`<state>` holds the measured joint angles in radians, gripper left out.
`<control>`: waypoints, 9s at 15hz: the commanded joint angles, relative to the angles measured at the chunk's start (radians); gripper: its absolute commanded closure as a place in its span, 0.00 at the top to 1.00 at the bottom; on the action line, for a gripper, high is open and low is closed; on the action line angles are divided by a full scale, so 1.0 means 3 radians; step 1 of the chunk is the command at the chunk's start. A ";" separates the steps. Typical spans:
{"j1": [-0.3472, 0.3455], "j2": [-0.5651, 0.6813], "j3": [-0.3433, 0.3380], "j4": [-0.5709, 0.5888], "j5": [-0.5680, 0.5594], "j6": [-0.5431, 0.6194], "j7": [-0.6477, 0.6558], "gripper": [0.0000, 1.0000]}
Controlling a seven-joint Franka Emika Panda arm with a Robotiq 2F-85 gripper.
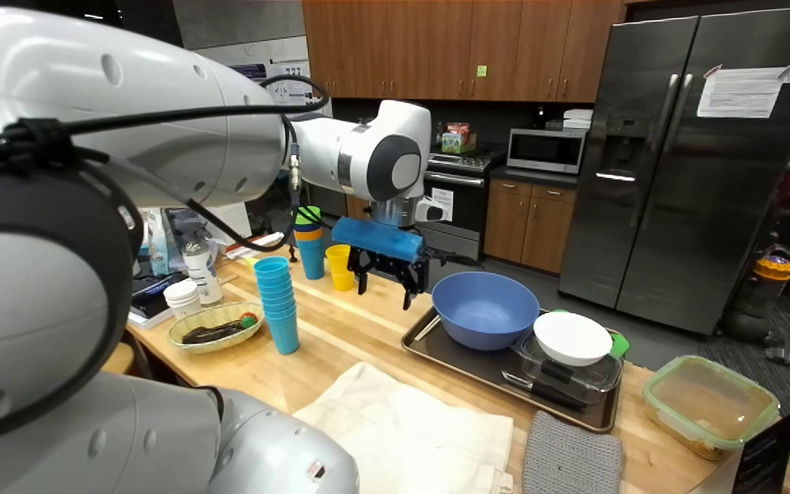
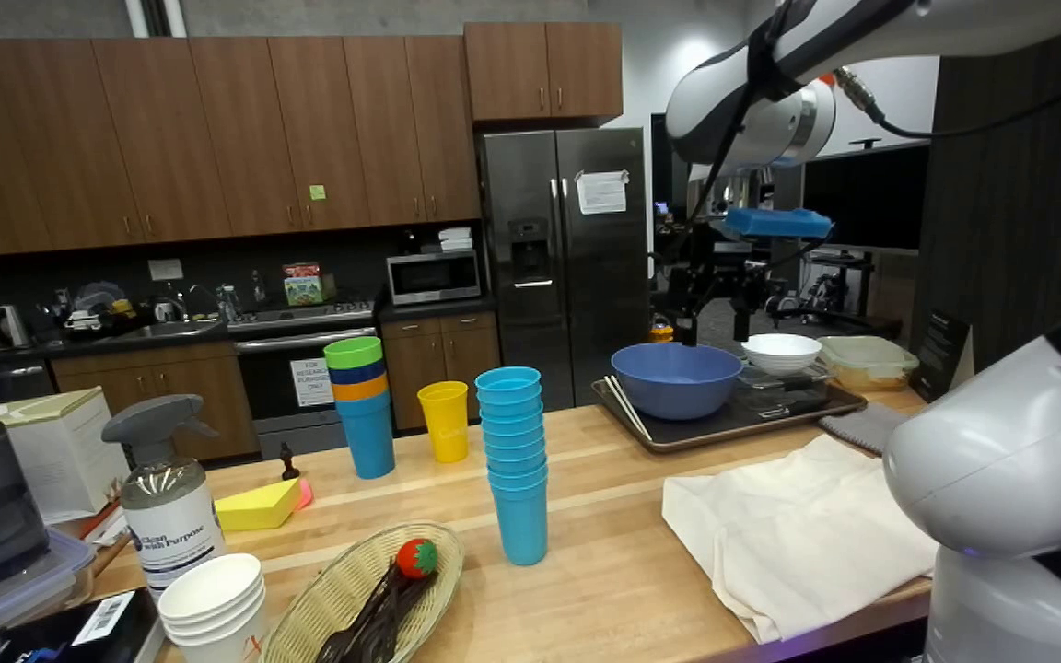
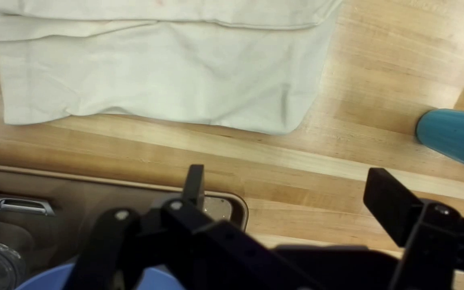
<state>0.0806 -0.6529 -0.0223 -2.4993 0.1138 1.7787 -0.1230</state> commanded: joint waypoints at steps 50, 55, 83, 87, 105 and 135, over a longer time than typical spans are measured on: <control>-0.0140 0.0039 0.0166 0.0005 0.0423 -0.0060 0.0652 1.00; -0.0277 -0.0017 0.0370 -0.0063 -0.0127 0.0206 0.0824 1.00; -0.0325 0.0013 0.0494 -0.0360 -0.0726 0.1473 0.1119 1.00; -0.0330 0.0000 0.0487 -0.0450 -0.0766 0.1838 0.1059 1.00; -0.0223 0.0026 0.0437 -0.0511 -0.0348 0.1805 0.1096 1.00; -0.0142 0.0033 0.0321 -0.0249 -0.0269 0.0982 0.0979 1.00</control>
<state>0.0495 -0.6454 0.0675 -2.5823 0.0263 2.0582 0.1677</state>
